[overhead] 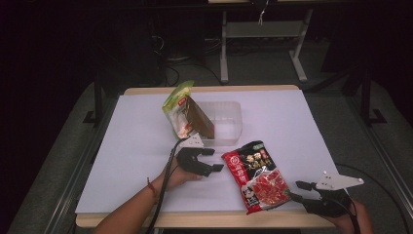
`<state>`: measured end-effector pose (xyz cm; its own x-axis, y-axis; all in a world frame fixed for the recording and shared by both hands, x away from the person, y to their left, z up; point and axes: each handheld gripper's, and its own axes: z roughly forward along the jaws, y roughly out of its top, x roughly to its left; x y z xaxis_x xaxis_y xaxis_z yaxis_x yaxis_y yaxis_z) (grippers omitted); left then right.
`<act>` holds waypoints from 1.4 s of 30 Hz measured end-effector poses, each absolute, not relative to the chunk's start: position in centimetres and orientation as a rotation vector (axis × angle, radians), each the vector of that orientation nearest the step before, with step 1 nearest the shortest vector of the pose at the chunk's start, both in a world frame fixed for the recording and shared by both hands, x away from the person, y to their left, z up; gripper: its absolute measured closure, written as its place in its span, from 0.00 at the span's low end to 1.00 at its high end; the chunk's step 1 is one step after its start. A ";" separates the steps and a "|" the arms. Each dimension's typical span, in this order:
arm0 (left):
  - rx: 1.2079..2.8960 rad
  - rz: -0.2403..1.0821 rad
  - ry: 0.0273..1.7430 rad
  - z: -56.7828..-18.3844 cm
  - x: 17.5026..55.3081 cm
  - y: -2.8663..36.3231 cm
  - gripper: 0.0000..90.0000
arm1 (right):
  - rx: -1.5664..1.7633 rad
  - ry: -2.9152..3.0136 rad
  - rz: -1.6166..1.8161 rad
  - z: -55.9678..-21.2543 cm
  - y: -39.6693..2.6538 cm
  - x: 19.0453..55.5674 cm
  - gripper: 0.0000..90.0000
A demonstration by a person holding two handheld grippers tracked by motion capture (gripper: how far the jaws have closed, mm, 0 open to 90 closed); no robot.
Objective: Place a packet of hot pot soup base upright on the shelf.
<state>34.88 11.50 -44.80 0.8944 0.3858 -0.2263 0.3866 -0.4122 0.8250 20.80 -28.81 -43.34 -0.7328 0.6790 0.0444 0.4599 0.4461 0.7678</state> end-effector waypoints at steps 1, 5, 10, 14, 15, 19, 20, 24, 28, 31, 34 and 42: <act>2.041 -0.003 0.560 -44.8 35.0 11.5 0.27 | 0.975 2.436 1.155 -43.3 -28.8 20.7 0.60; 2.046 -0.015 0.557 -44.9 35.2 11.2 0.27 | 0.976 2.447 1.133 -43.3 -29.0 20.6 0.66; 2.057 -0.015 0.552 -44.9 35.3 11.0 0.27 | 0.971 2.459 1.119 -43.0 -29.4 20.3 0.68; 2.064 -0.016 0.553 -45.0 35.3 11.1 0.27 | 0.968 2.485 1.109 -42.9 -29.3 20.1 0.68; 2.060 -0.018 0.556 -44.9 35.3 11.2 0.27 | 0.967 2.495 1.104 -43.0 -29.3 20.1 0.67; 2.064 -0.017 0.557 -45.0 35.2 11.2 0.27 | 0.948 2.541 1.069 -43.1 -28.8 20.0 0.64; 2.063 -0.016 0.558 -45.0 35.1 11.2 0.27 | 0.944 2.548 1.058 -43.2 -28.7 20.1 0.64; 2.044 -0.047 0.573 -45.0 35.3 10.9 0.27 | 0.962 2.569 1.030 -43.6 -28.3 20.5 0.62; 2.052 -0.060 0.565 -45.1 35.4 10.3 0.26 | 0.968 2.584 1.002 -44.1 -27.9 20.7 0.62; 2.038 -0.081 0.576 -45.1 35.7 9.9 0.25 | 0.952 2.601 0.987 -44.3 -27.3 20.9 0.63; 2.012 -0.084 0.591 -44.8 36.0 9.7 0.22 | 0.939 2.607 0.979 -44.5 -26.7 21.0 0.63; 2.055 -0.129 0.661 -45.5 37.5 8.6 0.18 | 0.930 2.587 0.980 -44.6 -25.8 21.0 0.62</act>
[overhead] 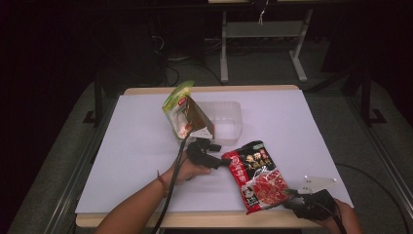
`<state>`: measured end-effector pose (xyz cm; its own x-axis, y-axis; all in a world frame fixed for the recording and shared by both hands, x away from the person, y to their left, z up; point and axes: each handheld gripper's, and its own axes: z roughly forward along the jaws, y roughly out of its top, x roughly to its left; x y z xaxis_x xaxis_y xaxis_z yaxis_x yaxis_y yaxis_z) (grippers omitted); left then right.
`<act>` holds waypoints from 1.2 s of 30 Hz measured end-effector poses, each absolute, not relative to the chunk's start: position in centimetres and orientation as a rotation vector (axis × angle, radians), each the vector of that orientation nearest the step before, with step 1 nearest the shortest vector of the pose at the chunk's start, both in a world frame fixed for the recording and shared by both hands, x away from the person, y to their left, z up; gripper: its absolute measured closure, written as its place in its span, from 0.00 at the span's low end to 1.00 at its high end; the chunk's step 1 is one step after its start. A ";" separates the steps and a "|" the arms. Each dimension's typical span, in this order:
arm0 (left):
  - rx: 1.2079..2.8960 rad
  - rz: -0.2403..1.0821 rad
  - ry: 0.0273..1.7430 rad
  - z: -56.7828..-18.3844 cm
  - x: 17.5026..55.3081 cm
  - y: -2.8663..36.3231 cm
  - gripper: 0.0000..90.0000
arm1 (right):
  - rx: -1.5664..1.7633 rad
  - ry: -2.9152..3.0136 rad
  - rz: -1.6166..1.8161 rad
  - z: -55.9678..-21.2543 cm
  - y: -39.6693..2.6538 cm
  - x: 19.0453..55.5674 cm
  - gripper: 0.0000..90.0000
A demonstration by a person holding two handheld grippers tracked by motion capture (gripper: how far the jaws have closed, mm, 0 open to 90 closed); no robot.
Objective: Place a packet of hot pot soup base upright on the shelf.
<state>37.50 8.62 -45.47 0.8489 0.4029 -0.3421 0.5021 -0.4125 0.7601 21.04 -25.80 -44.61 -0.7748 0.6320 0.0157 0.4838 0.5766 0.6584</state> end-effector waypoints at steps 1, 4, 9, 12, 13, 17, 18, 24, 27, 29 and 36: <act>2.072 -0.135 0.664 -45.6 37.5 8.3 0.18 | 0.930 2.586 0.982 -44.6 -25.8 21.0 0.63; 2.110 -0.153 0.639 -45.6 37.6 7.7 0.18 | 0.924 2.583 0.992 -44.7 -25.6 21.1 0.63; 2.150 -0.172 0.640 -45.5 37.7 6.4 0.15 | 0.918 2.575 1.004 -44.8 -25.4 21.1 0.62; 2.131 -0.174 0.644 -45.7 37.6 6.3 0.15 | 0.928 2.571 1.014 -44.8 -25.3 21.0 0.62; 2.137 -0.157 0.640 -45.7 37.5 6.3 0.16 | 0.931 2.570 1.013 -44.8 -25.2 21.0 0.62; 2.165 -0.132 0.570 -45.7 36.9 6.0 0.48 | 0.930 2.565 1.025 -44.9 -24.7 20.9 0.63; 2.160 -0.115 0.585 -45.7 36.9 6.0 0.51 | 0.922 2.571 1.024 -44.9 -24.6 21.0 0.62; 2.119 -0.121 0.599 -45.6 37.4 6.8 0.77 | 0.974 2.632 1.095 -44.6 -25.6 21.1 0.39; 2.127 -0.063 0.558 -45.5 37.1 6.9 0.85 | 1.064 2.585 1.206 -44.2 -27.0 21.2 0.38; 2.119 -0.032 0.538 -45.4 37.0 7.0 0.91 | 1.135 2.544 1.306 -44.0 -27.6 21.5 0.38; 2.087 0.102 0.506 -44.6 35.9 6.6 0.96 | 1.230 2.555 1.275 -44.8 -25.7 22.6 0.30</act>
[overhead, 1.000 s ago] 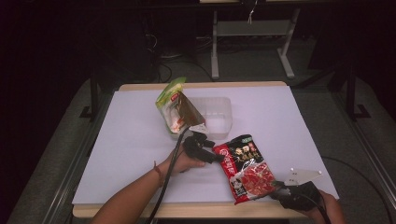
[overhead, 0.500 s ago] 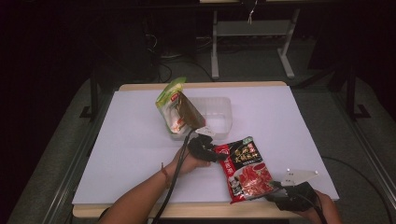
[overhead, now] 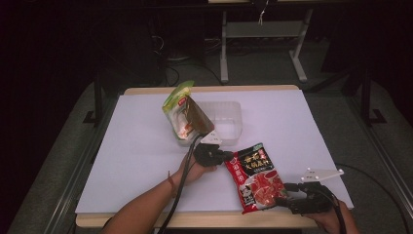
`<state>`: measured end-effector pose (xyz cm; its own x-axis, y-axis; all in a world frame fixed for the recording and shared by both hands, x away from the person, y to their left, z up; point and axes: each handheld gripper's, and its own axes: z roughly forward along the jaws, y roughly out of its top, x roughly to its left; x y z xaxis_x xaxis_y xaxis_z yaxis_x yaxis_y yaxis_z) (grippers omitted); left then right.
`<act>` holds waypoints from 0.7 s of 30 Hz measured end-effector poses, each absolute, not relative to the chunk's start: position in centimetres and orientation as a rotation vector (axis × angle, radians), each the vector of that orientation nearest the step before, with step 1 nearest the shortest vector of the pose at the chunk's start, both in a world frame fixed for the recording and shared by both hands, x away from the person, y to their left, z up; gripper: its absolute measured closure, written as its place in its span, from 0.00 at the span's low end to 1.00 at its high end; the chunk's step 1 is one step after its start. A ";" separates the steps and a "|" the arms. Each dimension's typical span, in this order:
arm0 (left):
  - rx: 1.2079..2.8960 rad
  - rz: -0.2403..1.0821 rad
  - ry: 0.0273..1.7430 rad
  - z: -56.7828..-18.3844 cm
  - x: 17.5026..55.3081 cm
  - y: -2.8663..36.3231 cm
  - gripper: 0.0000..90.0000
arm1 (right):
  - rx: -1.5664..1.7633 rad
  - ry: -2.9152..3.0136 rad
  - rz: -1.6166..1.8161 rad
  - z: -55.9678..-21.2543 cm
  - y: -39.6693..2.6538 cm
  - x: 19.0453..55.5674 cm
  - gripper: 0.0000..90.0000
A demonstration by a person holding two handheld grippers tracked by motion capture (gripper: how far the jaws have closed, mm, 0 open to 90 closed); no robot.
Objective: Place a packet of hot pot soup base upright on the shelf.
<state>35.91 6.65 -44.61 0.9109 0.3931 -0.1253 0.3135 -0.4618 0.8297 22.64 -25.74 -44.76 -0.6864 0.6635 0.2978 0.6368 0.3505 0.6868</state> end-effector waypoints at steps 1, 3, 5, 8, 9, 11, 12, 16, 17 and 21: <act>2.080 0.122 0.494 -44.2 35.7 6.6 0.96 | 1.242 2.558 1.286 -44.9 -25.7 22.7 0.30; 2.046 0.144 0.482 -43.7 35.3 6.6 0.96 | 1.258 2.551 1.289 -44.9 -25.5 22.8 0.27; 2.013 0.152 0.457 -42.8 35.0 6.7 0.96 | 1.258 2.538 1.292 -45.0 -25.2 22.9 0.27; 1.959 0.161 0.420 -41.7 34.2 6.9 0.96 | 1.267 2.533 1.290 -45.2 -24.6 23.2 0.26; 1.948 0.164 0.412 -41.5 34.1 7.0 0.96 | 1.269 2.532 1.292 -45.3 -24.4 23.3 0.26; 1.938 0.185 0.381 -41.0 33.7 7.0 0.96 | 1.260 2.525 1.313 -45.4 -24.0 23.6 0.26; 1.925 0.191 0.367 -40.9 33.6 7.0 0.96 | 1.249 2.524 1.309 -45.4 -23.7 23.7 0.26; 1.911 0.219 0.347 -40.4 33.3 7.1 0.97 | 1.281 2.499 1.342 -45.4 -23.4 24.0 0.39; 1.912 0.225 0.349 -40.3 33.4 7.2 0.97 | 1.295 2.486 1.353 -45.3 -23.5 24.1 0.44; 1.889 0.232 0.349 -40.3 33.8 7.4 0.97 | 1.321 2.488 1.359 -45.2 -23.5 24.5 0.58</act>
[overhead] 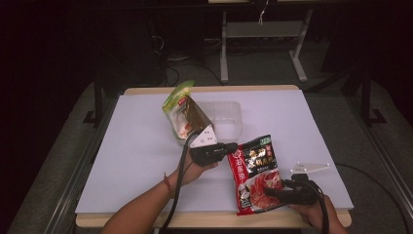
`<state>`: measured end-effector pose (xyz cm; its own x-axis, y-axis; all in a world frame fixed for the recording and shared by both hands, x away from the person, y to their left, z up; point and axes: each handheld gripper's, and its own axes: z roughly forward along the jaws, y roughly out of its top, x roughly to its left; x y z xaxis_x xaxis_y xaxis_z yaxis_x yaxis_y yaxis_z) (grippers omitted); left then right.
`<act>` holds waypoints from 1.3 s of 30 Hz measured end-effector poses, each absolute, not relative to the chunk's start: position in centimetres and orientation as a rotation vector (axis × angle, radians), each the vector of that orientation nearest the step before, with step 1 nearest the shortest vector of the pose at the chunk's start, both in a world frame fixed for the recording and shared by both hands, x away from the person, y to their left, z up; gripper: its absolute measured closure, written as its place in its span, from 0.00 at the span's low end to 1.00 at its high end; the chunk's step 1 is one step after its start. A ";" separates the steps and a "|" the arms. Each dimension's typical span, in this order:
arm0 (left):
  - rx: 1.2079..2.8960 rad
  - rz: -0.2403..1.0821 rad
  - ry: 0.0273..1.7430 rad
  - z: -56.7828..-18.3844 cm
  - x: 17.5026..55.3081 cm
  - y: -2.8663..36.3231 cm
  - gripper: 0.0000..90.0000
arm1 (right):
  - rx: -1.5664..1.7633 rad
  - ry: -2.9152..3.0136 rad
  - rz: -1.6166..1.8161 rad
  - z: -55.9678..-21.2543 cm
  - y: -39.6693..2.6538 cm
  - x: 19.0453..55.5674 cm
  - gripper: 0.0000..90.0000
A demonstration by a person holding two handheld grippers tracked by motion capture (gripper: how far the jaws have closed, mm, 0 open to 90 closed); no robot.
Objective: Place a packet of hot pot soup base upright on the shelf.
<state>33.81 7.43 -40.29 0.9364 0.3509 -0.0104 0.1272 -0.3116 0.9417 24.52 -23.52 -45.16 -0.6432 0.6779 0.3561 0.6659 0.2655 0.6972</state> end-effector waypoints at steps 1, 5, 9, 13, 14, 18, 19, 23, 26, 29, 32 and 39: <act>1.877 0.222 0.357 -40.3 34.0 7.5 0.97 | 1.317 2.491 1.359 -45.1 -23.5 24.6 0.60; 1.850 0.220 0.377 -40.3 34.7 7.7 0.96 | 1.296 2.512 1.308 -44.7 -23.0 25.2 0.67; 1.830 0.221 0.404 -40.4 35.0 7.9 0.95 | 1.286 2.474 1.317 -44.8 -22.6 25.3 0.71; 1.807 0.184 0.443 -40.8 35.4 8.5 0.90 | 1.279 2.423 1.366 -45.2 -22.6 25.3 0.76; 1.807 0.181 0.441 -40.8 35.4 8.5 0.89 | 1.271 2.418 1.356 -45.1 -22.5 25.2 0.77; 1.808 0.164 0.464 -40.9 35.5 9.2 0.75 | 1.249 2.384 1.367 -45.1 -22.3 24.9 0.81; 1.809 0.162 0.480 -40.9 35.6 9.4 0.62 | 1.239 2.380 1.364 -45.1 -22.3 24.9 0.81; 1.806 0.097 0.536 -41.0 35.5 10.7 0.37 | 1.235 2.380 1.358 -45.3 -22.4 24.8 0.81; 1.857 0.022 0.559 -41.5 35.5 11.0 0.30 | 1.224 2.376 1.359 -45.3 -22.4 24.7 0.81; 1.914 -0.039 0.568 -42.3 35.5 10.7 0.26 | 1.195 2.375 1.348 -45.2 -22.3 24.7 0.81; 1.931 -0.067 0.575 -42.8 35.4 10.3 0.23 | 1.175 2.373 1.351 -45.3 -22.3 24.6 0.81; 1.975 -0.127 0.545 -43.9 35.1 8.9 0.24 | 1.128 2.363 1.361 -45.3 -22.3 24.4 0.80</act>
<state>35.12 8.91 -43.94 0.8912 0.3189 -0.3227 0.4289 -0.3602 0.8284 24.44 -22.30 -45.27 -0.6921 0.6943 0.1975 0.5192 0.2888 0.8044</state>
